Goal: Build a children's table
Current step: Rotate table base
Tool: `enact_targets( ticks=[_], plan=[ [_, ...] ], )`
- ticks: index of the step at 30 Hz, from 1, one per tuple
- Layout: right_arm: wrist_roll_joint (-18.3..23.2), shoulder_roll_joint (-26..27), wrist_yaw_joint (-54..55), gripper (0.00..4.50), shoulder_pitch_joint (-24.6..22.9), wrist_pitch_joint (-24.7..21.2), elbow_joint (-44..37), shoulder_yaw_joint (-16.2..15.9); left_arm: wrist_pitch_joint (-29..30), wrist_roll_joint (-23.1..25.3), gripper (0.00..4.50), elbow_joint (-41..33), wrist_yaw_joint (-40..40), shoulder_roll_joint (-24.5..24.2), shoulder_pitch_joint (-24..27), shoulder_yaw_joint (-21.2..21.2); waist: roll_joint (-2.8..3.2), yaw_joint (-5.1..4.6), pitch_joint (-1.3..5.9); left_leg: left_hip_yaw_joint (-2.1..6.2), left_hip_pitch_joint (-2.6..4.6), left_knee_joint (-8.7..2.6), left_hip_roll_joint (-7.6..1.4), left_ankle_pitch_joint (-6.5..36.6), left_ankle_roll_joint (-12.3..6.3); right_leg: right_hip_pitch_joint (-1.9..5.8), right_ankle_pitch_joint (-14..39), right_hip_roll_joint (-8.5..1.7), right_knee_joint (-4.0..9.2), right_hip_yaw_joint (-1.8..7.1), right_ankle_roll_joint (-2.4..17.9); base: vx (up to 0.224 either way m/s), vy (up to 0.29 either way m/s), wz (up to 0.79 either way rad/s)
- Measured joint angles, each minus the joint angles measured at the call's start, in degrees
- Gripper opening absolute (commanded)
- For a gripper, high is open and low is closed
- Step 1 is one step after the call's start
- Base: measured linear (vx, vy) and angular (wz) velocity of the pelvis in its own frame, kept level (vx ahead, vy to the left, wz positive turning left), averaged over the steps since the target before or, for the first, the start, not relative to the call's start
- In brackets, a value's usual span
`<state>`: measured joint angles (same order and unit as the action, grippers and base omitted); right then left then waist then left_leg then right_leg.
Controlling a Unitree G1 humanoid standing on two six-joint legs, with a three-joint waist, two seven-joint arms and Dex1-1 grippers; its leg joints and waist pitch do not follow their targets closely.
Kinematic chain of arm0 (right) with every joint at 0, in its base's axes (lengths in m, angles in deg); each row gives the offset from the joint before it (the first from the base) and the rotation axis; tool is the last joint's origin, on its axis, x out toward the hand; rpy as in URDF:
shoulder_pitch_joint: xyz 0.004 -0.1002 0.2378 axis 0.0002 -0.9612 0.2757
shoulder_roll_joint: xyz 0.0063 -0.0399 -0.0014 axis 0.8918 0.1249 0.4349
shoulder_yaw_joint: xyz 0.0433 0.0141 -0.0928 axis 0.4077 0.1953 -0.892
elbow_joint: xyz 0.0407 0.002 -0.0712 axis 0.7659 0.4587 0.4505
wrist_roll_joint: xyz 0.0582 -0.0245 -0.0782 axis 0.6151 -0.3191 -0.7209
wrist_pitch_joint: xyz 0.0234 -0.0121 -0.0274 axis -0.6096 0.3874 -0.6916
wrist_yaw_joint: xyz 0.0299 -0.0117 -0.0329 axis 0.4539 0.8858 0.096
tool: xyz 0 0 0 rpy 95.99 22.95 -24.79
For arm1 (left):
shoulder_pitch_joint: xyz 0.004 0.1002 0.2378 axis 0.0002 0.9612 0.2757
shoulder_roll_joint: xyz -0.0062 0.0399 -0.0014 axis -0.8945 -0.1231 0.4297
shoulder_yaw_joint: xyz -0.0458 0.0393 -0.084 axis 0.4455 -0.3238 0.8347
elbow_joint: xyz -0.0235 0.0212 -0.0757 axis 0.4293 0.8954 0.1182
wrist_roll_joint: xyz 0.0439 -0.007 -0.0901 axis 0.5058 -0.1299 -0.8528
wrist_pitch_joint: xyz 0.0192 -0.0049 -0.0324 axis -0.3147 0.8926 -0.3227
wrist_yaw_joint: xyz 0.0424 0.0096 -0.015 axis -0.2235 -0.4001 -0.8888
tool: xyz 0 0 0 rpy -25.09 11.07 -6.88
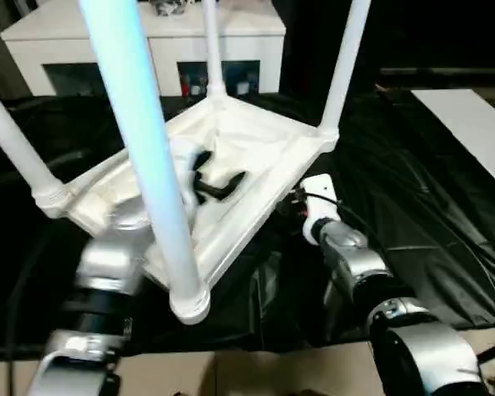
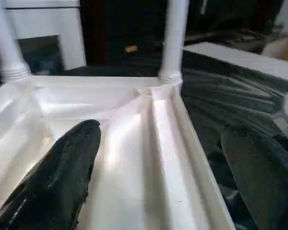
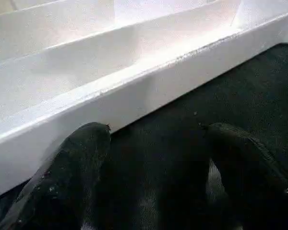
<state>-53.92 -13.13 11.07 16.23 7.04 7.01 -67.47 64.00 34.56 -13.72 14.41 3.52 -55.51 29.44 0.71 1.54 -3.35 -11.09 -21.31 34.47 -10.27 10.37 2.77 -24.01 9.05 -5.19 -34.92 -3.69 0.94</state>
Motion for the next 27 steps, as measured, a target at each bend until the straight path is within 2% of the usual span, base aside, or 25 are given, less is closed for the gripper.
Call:
enact_targets(
  ticks=[3,6,9,16,27],
  plan=[
    [0.1,-1.0,-0.7,3.73,0.0,0.2,0.0,0.0,0.2,-3.5,4.47,-0.2,5.5,-3.6,3.0,2.8,0.02,0.33,-0.01,-0.04,0.00,0.00,0.01,0.0,0.00,0.01,0.0,-0.02,0.03,0.02,0.0,0.000,0.000,0.00],
    [0.3,-2.2,-1.0,3.73,0.0,0.5,0.0,0.5,2.4,-6.8,4.47,-0.2,13.8,-8.7,7.4,3.5,0.03,0.46,-0.02,-0.06,0.01,0.00,0.02,0.0,0.00,0.02,0.0,-0.03,0.04,0.04,0.0,0.000,0.000,0.00],
    [0.4,-2.9,-1.1,3.73,0.0,0.6,0.1,0.9,4.7,-9.5,4.47,-0.2,20.1,-11.8,9.9,4.6,0.08,0.61,-0.05,-0.08,0.00,0.00,0.02,0.0,0.01,0.03,0.0,-0.04,0.04,0.04,0.0,0.000,0.000,0.00],
    [0.5,-3.7,-1.9,3.73,0.0,1.5,0.2,0.9,5.4,-13.4,4.47,-3.1,31.6,-20.5,15.4,7.5,0.59,0.78,-0.37,-0.11,0.08,-0.01,0.01,0.0,0.01,0.05,0.0,-0.04,-0.03,0.07,0.0,0.000,0.000,0.00],
    [0.3,-3.5,-2.2,3.73,0.0,1.7,1.1,0.8,6.4,-15.0,4.47,-13.7,37.4,-23.5,19.4,4.9,0.67,1.62,-0.41,-0.19,0.11,-0.01,0.01,0.0,0.02,0.06,0.0,-0.04,-0.04,0.14,0.0,0.000,0.000,0.00]
  ],
)
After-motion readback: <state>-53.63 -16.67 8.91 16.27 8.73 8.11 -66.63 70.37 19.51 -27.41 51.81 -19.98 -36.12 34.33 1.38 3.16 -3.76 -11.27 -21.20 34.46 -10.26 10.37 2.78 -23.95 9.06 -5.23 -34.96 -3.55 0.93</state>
